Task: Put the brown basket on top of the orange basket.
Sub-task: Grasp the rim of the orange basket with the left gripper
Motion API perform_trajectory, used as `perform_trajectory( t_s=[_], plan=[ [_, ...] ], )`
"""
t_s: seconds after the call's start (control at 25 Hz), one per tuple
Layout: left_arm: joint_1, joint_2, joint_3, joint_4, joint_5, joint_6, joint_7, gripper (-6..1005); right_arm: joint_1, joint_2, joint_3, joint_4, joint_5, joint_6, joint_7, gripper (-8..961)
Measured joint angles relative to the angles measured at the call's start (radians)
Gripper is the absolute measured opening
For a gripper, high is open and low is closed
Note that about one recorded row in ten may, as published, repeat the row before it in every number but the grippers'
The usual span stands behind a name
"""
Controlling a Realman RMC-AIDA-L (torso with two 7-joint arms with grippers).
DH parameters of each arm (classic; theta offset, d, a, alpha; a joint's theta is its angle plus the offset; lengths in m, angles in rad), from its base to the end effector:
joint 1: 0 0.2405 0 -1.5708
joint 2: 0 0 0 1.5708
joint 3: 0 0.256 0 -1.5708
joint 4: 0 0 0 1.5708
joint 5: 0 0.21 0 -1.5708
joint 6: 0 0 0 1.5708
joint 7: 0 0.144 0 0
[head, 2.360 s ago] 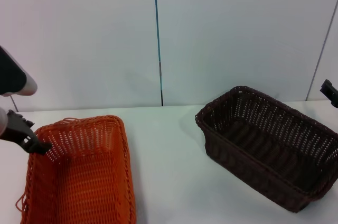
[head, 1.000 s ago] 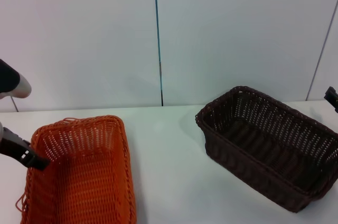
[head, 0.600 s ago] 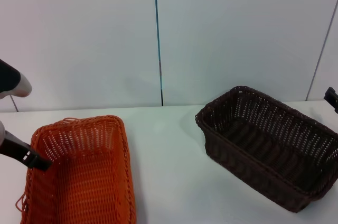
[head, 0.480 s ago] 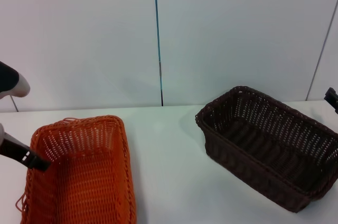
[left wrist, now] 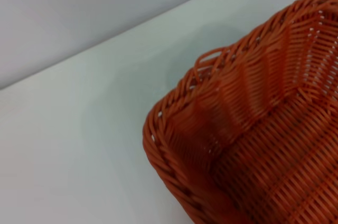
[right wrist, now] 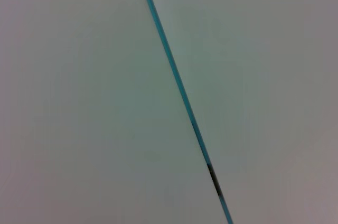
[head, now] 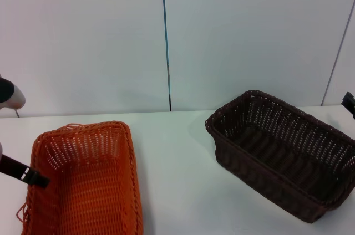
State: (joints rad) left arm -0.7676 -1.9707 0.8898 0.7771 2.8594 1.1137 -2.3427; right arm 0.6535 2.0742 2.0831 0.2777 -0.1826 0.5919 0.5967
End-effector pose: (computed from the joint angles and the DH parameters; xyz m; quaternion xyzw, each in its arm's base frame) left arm -0.2955 0.4283 0.0652 -0.8330 -0.4035 0.1701 0.3381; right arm 0.3172 0.4345 0.0349 -0.4350 -0.5861 -0.5966 0.3336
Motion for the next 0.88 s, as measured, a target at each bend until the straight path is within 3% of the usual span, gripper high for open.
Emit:
perform_trajectory(
  t_s=[0.88],
  plan=[
    [-0.009, -0.015, 0.0, -0.079, -0.001, -0.056, -0.022, 638, 0.0, -0.002, 0.003, 0.0, 0.0, -0.001, -0.002, 929]
  ],
)
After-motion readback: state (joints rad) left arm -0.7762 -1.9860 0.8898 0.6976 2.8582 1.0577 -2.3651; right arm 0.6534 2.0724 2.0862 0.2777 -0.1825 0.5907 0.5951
